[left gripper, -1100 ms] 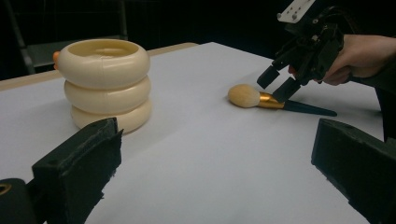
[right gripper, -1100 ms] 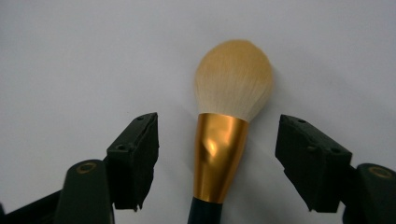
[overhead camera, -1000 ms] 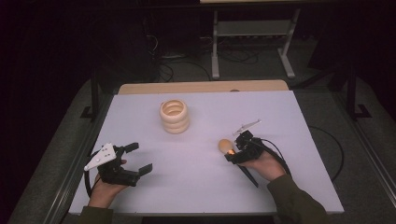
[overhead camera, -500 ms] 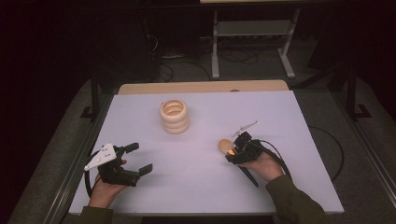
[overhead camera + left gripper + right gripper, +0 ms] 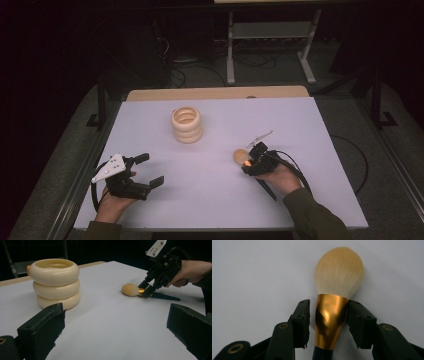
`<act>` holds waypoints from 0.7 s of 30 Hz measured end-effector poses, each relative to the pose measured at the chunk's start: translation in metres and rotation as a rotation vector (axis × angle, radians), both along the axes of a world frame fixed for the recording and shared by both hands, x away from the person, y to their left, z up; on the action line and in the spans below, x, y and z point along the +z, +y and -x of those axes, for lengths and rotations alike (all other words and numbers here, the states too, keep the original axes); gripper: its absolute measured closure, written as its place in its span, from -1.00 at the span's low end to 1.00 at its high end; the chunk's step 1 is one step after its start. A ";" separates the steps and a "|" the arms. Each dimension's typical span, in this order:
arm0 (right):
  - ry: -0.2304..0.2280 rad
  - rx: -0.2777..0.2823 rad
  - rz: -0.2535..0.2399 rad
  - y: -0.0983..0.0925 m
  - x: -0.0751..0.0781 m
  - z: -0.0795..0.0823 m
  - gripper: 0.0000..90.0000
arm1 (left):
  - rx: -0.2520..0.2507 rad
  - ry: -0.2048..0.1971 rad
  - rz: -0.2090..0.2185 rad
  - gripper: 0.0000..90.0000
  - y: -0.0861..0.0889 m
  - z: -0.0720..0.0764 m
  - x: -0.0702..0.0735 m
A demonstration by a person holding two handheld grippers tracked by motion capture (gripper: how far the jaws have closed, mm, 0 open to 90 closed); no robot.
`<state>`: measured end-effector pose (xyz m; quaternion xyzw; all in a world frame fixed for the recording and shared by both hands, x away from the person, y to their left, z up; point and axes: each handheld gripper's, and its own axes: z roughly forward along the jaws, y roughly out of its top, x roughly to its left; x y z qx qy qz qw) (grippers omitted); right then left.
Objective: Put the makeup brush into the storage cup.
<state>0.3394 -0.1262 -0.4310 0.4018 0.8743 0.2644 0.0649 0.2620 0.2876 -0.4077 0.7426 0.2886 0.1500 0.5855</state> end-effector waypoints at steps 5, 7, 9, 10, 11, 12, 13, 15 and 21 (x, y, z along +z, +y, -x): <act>-0.006 0.000 0.003 0.001 -0.001 0.000 0.21 | 0.001 0.002 0.003 -0.97 0.000 0.000 0.000; -0.010 0.002 0.008 0.002 -0.001 -0.001 0.22 | 0.000 0.001 0.001 -0.97 0.000 0.000 0.000; -0.013 -0.002 0.010 0.003 -0.002 -0.001 0.23 | -0.003 0.003 -0.004 -0.97 -0.001 0.000 0.000; -0.016 -0.002 0.012 0.003 -0.002 -0.001 0.24 | -0.004 0.003 -0.005 -0.97 -0.002 0.000 -0.001; -0.016 -0.002 0.012 0.003 -0.002 -0.001 0.24 | -0.004 0.003 -0.005 -0.97 -0.002 0.000 -0.001; -0.023 0.002 0.025 0.003 -0.002 0.000 0.26 | -0.005 0.003 -0.012 -0.97 -0.002 0.000 -0.001; -0.023 0.002 0.025 0.003 -0.002 0.000 0.26 | -0.005 0.003 -0.012 -0.97 -0.002 0.000 -0.001; -0.028 0.005 0.028 0.003 -0.002 0.000 0.28 | -0.005 0.004 -0.013 -0.97 -0.002 0.000 -0.001; -0.045 0.002 0.050 0.006 -0.002 0.002 0.28 | -0.003 0.003 -0.009 -0.97 -0.002 0.000 -0.001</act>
